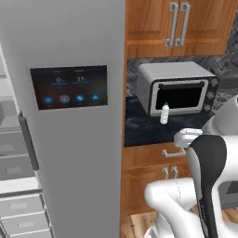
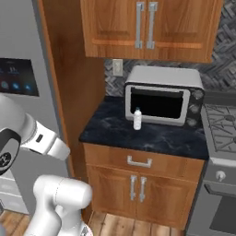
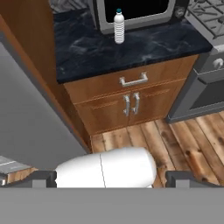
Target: Take the bottled waters from the counter and place them in the freezer to freeze. Close the freezer door after placing the bottles.
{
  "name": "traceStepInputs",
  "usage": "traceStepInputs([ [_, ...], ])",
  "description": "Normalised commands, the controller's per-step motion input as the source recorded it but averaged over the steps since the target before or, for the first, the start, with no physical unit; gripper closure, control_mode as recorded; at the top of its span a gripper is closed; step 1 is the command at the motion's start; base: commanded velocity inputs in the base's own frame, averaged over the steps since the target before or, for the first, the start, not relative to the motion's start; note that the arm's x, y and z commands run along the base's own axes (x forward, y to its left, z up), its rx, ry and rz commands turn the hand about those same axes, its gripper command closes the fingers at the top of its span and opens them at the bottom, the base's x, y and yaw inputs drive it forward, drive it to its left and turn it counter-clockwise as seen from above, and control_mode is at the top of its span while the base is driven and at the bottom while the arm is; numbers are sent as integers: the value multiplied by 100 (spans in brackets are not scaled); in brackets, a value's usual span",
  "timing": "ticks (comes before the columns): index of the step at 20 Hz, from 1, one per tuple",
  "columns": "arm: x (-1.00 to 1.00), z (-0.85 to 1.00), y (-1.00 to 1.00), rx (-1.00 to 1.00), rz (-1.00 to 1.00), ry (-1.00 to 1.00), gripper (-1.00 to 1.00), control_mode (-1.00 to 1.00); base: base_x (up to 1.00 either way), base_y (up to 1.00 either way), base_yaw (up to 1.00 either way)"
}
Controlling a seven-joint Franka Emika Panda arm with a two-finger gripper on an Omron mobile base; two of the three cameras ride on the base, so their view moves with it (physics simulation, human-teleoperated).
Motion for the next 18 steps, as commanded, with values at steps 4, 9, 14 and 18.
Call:
traceStepInputs([
  [4,0,0,0,0,0,0,-100,100,40,-78,0],
  [9,0,0,0,0,0,0,-100,100,26,-59,-3],
  [14,0,0,0,0,0,0,-100,100,46,-36,-9],
  [18,0,0,0,0,0,0,-100,100,63,-32,-8],
])
